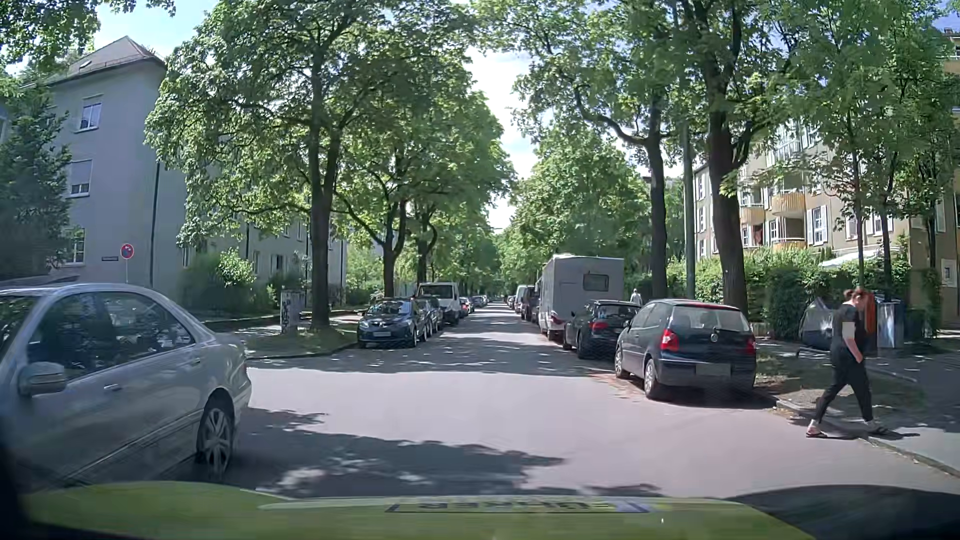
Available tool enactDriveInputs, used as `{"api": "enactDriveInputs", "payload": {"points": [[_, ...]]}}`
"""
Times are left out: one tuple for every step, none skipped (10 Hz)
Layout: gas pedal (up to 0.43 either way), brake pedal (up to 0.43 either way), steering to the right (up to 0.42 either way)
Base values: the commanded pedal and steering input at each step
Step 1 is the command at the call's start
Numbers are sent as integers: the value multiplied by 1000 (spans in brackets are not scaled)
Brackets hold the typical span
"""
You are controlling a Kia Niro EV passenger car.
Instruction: Follow the waypoints while adhering to traffic rules and regulations
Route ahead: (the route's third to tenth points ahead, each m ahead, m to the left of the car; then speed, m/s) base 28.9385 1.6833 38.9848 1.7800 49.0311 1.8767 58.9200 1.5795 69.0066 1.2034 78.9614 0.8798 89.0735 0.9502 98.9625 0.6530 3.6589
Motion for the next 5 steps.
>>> {"api": "enactDriveInputs", "payload": {"points": [[0, 128, 6], [0, 140, 6], [0, 146, 6], [0, 152, 5], [0, 159, 5]]}}
